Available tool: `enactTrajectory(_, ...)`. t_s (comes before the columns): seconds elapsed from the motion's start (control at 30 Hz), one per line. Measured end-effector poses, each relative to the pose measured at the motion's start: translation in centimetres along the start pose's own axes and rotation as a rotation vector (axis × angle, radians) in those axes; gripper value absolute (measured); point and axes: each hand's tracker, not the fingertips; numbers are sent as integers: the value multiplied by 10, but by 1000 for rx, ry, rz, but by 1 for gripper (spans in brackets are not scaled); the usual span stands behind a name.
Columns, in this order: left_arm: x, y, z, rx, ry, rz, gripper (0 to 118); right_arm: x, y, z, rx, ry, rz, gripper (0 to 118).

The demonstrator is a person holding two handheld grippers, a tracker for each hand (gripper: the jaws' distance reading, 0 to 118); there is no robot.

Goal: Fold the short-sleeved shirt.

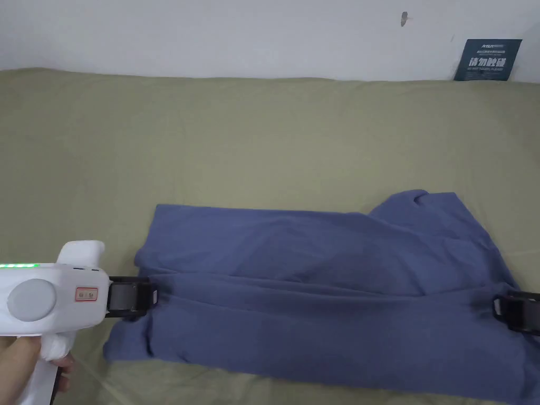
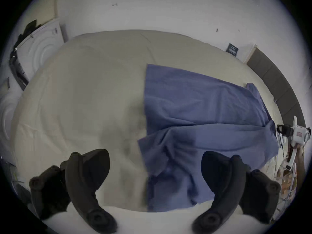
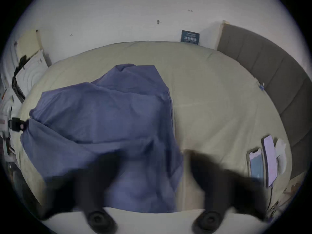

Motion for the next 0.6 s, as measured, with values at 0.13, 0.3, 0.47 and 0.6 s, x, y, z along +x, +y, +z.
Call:
enactTrajectory(0.13,-5,-23,36,37,27,27,0,6,-19,42,17,-19,-17,29)
enactTrajectory(0.3,7,-51,59,34,-26,34,0,12,-67,78,14,-7,-33,0)
enactTrajectory(0.47,20,-54,41,-26,-9,-19,103,14,-88,82,-4,-27,25,0)
enactTrajectory(0.6,21,-53,13,-62,33,-27,117,25,-100,73,-28,-10,13,0)
